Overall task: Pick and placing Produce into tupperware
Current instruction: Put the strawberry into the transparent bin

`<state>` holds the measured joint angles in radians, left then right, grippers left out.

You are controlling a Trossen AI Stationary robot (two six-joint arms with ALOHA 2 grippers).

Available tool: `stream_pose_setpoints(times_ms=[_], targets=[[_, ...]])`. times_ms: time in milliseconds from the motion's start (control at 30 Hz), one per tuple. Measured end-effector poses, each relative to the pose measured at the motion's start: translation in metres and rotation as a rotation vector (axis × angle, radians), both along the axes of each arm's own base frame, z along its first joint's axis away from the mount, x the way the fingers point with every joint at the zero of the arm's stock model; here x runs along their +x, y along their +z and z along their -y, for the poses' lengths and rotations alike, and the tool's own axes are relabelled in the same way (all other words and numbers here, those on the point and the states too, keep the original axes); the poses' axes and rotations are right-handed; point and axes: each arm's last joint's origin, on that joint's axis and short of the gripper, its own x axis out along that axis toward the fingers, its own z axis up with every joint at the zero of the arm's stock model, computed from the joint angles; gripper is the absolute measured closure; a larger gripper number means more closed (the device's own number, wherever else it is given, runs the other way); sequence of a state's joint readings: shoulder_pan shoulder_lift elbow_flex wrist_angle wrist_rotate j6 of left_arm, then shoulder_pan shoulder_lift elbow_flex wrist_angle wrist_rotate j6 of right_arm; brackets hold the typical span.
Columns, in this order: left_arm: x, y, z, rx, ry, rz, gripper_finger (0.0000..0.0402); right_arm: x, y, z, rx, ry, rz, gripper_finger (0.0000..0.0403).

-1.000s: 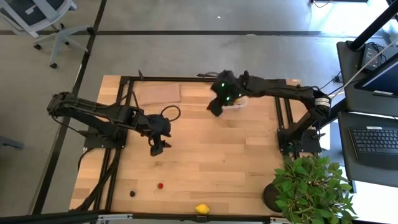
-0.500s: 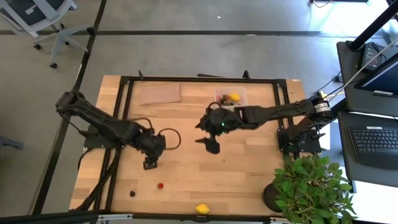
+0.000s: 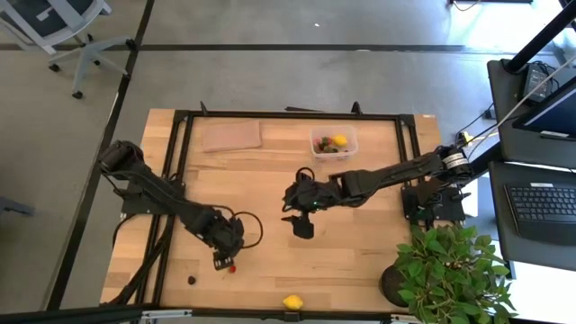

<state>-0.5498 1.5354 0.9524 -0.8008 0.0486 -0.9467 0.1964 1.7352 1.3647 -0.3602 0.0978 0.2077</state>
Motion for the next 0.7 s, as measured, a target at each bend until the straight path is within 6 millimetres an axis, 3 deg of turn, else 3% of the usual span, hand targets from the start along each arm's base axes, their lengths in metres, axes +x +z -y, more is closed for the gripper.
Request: stream_pose_setpoints(times_ms=[167,433,700], targets=[[0.002,-0.008,0.013,-0.012,0.12,-0.033,0.0168,0.004,-0.016,-0.004,-0.001,0.0,-0.055,0.01],[0.026,0.009,0.036,-0.08,0.231,-0.026,0.0168,0.007,-0.03,-0.01,0.019,-0.008,-0.115,0.01],[0.04,-0.018,0.058,-0.011,0.22,-0.148,0.0168,0.006,-0.03,-0.014,0.021,0.006,-0.109,0.01]])
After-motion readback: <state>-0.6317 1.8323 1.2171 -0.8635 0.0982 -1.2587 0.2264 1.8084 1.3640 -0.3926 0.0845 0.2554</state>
